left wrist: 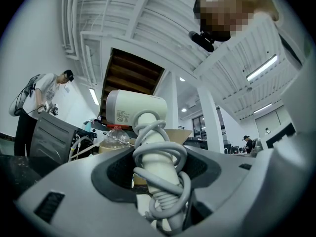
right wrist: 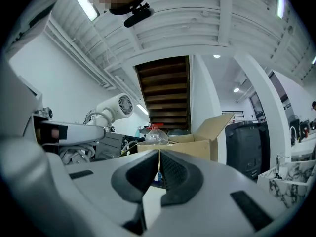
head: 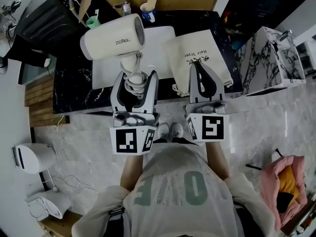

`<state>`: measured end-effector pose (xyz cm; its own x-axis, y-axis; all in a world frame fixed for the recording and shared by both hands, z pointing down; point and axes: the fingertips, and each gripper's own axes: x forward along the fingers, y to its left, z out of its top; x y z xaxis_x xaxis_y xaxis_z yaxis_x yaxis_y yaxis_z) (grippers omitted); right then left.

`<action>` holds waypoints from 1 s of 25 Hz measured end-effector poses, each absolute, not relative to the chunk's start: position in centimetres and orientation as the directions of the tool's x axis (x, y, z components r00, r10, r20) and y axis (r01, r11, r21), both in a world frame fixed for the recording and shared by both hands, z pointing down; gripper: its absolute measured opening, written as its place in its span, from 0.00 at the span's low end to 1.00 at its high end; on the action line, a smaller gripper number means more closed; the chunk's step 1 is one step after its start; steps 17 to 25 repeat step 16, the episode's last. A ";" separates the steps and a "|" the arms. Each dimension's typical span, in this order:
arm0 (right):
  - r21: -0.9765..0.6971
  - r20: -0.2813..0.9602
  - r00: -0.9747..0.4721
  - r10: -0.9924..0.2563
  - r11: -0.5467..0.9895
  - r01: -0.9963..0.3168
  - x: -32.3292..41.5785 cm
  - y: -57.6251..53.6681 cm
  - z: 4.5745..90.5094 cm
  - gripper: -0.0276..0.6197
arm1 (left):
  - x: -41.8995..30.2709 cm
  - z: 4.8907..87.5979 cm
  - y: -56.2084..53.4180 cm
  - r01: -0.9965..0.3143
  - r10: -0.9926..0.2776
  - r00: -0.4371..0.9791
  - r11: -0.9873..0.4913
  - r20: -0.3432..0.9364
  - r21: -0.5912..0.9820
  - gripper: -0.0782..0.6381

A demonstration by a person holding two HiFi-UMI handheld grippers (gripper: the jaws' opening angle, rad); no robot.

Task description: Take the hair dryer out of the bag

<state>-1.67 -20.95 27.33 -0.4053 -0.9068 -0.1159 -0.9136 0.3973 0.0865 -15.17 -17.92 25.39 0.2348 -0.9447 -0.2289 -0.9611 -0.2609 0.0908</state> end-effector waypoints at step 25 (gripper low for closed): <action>0.095 -0.095 -0.421 -0.902 0.413 -0.906 -1.9 -21.1 27.7 0.09 | -15.4 25.7 -18.0 -0.965 -0.951 0.223 -0.247 -0.214 0.090 0.50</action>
